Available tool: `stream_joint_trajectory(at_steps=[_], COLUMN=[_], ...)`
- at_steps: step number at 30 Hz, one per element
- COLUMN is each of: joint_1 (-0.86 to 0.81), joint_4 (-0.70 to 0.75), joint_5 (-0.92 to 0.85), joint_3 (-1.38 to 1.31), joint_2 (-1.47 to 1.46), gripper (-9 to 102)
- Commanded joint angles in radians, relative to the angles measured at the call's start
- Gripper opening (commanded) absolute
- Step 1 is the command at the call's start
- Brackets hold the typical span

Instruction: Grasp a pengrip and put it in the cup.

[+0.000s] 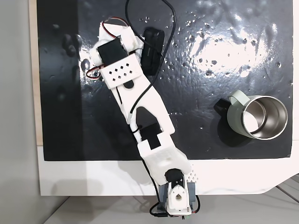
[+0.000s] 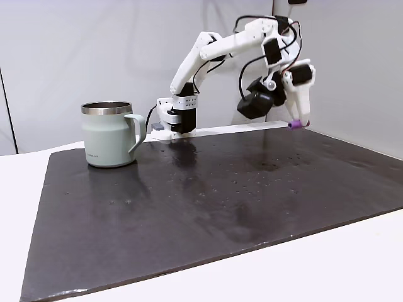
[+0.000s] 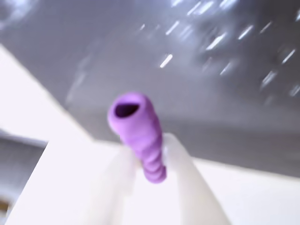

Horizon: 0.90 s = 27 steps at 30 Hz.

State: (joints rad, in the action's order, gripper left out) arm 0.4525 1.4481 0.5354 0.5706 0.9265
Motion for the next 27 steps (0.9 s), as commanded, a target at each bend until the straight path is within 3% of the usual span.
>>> stream_joint_trajectory(at_steps=[1,7,12,27], joint_1=[-0.014,-0.031,-0.143,-0.759], joint_4=[-0.023,-0.003,-0.002,0.183], joint_5=[-0.034,-0.023,-0.003,-0.098], joint_3=[-0.067,-0.032,0.112,0.265], joint_2=[0.169,0.305,0.460,0.747], gripper=[0,0,0,0])
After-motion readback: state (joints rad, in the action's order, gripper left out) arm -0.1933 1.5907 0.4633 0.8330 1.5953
